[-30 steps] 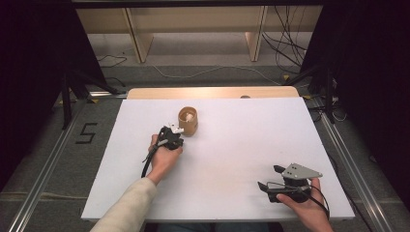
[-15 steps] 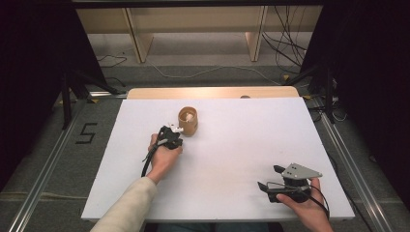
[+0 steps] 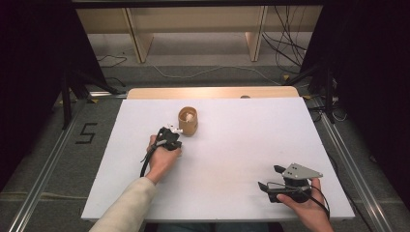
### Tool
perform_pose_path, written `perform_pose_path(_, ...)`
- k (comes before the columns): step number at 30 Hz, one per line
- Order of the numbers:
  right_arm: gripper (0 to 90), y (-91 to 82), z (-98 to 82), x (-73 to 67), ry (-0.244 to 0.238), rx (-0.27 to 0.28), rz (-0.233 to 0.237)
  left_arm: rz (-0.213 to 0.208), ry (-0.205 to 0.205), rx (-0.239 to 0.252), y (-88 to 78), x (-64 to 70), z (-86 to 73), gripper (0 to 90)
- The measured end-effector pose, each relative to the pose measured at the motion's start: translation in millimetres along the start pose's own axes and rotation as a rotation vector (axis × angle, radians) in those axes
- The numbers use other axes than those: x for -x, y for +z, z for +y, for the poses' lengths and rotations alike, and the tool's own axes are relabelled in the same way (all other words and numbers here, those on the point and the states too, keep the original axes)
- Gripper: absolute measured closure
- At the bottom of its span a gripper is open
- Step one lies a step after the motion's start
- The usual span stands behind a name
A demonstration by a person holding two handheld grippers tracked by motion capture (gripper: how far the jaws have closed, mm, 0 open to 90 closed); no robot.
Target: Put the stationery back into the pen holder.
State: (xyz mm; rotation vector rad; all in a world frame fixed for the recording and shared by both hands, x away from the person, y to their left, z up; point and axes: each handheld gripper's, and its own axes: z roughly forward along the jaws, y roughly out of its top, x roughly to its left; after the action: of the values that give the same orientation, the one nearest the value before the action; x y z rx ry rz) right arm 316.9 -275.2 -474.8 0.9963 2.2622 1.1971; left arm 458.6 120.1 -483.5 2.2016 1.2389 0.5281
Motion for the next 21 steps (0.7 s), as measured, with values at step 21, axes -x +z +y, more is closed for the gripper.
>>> perform_pose_path(21,16.4,-2.0,-0.1,-0.3,-0.002,-0.003,-0.001,-0.072,0.074,-0.108,-32.6,11.4,-25.9,89.8)
